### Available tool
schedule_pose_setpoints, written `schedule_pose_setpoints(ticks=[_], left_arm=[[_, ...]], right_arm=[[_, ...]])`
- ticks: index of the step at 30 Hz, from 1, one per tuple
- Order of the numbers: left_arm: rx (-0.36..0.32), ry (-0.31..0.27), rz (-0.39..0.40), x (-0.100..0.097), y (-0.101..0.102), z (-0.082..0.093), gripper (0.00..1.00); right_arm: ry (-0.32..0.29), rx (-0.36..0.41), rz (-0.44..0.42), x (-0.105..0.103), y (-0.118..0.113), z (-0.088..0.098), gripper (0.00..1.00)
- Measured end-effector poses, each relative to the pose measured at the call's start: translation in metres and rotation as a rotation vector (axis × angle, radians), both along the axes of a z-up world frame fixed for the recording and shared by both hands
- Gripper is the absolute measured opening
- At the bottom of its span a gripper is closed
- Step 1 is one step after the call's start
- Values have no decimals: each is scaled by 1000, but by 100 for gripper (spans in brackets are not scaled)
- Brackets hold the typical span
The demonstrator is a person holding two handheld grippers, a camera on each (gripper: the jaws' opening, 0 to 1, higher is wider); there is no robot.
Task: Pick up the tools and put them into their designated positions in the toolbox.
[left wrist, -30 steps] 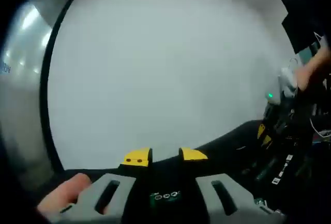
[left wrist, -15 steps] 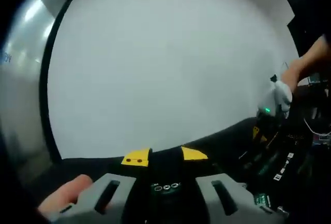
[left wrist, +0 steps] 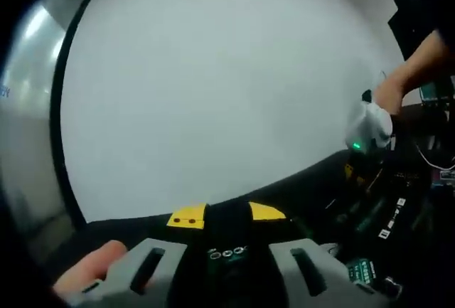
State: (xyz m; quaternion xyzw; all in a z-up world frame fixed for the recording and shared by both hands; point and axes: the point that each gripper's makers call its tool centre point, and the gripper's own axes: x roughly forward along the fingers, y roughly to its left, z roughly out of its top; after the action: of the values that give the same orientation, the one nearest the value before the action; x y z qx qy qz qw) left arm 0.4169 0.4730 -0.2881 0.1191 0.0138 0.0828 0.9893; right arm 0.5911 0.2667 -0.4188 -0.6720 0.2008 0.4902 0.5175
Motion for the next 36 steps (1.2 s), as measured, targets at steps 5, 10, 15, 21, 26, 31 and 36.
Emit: schedule_pose_setpoints(ticks=[5,10,15,21,26,31,36], left_arm=[[0,1,5,-1,1,0,21],[12,8,3,0,-1,-1,20],[13,12,5,-1,-1,-2,20],[14,13,5,-1,-1,-2,20],[19,19,5,-1,-1,-3,20],[24,21,4,-1,-2,-3,20],[25,20,-1,0,-4,-3,20]], right_arm=[[-26,-79,74,-6,-10,1,9],[-47,-90,103,-6,-6,2,12],[48,-52,62,-13,-3,10,18],[196,125,-17,-26,24,41,8],[51,110,-34,4,17,31,0],[79,91,-49,0,5,9,0],[10,225,-92,12,12,22,0]])
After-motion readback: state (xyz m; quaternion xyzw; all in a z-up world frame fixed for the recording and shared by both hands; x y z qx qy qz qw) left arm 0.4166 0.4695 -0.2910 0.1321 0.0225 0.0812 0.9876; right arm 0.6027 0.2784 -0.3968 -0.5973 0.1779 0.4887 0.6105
